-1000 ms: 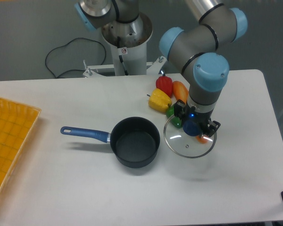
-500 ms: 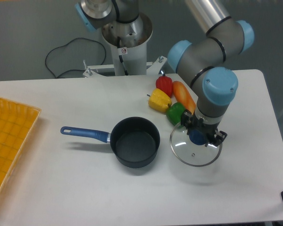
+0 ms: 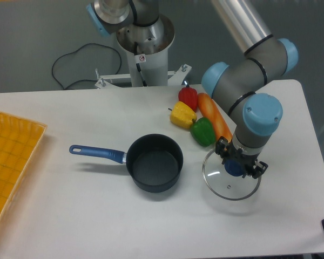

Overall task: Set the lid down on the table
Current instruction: 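Carry the glass lid by its blue knob away from the peppers, then lower the held glass lid onto the table surface, then hold the lid flat on the table and open the gripper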

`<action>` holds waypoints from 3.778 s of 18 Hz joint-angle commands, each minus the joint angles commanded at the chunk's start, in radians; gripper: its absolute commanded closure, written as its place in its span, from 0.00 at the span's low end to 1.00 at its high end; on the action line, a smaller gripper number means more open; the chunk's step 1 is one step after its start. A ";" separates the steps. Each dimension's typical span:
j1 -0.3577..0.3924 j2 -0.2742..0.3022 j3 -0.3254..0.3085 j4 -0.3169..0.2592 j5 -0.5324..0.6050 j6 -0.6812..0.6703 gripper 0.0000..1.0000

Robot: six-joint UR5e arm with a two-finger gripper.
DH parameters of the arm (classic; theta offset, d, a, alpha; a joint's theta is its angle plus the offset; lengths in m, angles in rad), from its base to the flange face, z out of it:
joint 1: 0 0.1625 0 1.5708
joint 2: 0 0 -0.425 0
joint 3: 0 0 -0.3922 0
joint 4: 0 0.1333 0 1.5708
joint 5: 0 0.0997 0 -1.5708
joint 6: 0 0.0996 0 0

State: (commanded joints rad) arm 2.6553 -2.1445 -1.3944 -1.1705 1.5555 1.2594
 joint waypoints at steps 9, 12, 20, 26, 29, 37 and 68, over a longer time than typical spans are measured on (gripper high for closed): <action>-0.011 -0.029 0.002 0.037 0.000 -0.012 0.60; -0.012 -0.035 0.002 0.045 0.000 -0.026 0.60; -0.048 -0.057 0.008 0.066 0.000 -0.072 0.60; -0.063 -0.063 0.006 0.066 0.000 -0.087 0.60; -0.069 -0.066 0.008 0.066 0.000 -0.095 0.60; -0.075 -0.075 0.005 0.086 -0.002 -0.104 0.60; -0.083 -0.098 0.003 0.087 -0.021 -0.115 0.60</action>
State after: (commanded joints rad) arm 2.5725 -2.2427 -1.3913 -1.0830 1.5340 1.1443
